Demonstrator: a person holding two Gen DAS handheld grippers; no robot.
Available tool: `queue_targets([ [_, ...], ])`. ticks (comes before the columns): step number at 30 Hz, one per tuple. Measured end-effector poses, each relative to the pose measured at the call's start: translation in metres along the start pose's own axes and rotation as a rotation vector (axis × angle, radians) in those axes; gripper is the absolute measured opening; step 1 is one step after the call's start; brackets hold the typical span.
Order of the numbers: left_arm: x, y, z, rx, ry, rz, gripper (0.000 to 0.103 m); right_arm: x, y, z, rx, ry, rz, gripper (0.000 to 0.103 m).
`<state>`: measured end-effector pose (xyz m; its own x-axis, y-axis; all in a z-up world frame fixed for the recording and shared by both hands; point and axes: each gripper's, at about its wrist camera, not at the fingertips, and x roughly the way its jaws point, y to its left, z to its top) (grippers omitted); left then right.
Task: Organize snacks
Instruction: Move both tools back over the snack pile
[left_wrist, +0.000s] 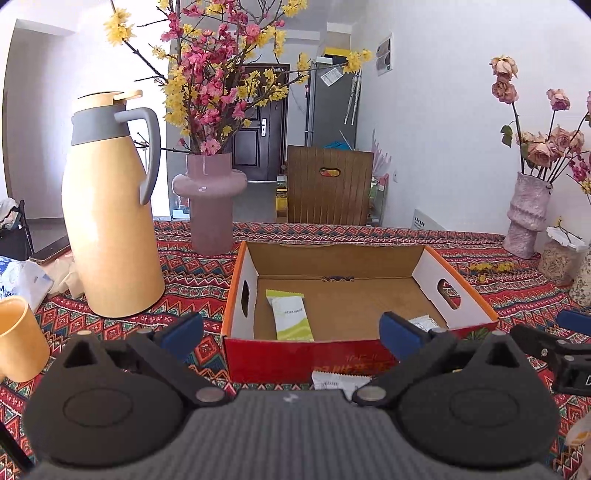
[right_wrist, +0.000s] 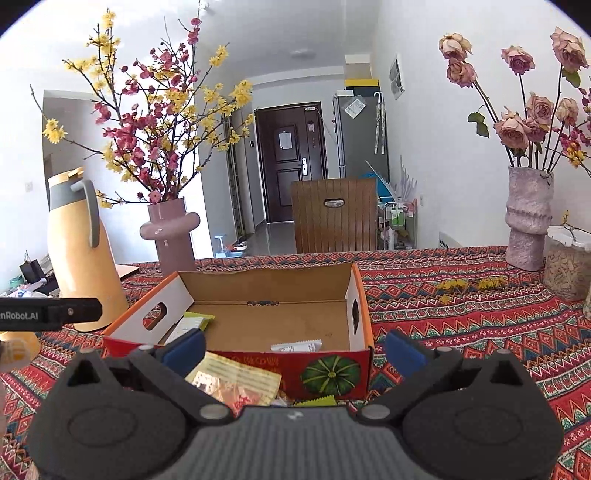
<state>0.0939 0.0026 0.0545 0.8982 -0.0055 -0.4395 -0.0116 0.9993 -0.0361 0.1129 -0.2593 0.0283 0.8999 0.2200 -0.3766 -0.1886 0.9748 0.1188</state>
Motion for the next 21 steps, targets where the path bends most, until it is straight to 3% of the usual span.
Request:
queue_targets([
  [4, -0.016, 0.002, -0.017, 0.006, -0.015, 0.006, 0.103, -0.017, -0.001, -0.015, 0.012, 0.005, 0.002, 0.103],
  [12, -0.035, 0.018, -0.052, -0.016, 0.027, 0.016, 0.103, -0.042, 0.008, -0.046, 0.002, 0.038, -0.002, 0.103],
  [21, -0.052, 0.035, -0.073, -0.038, 0.064, 0.036, 0.103, -0.057, 0.029, -0.084, -0.019, 0.143, 0.023, 0.103],
])
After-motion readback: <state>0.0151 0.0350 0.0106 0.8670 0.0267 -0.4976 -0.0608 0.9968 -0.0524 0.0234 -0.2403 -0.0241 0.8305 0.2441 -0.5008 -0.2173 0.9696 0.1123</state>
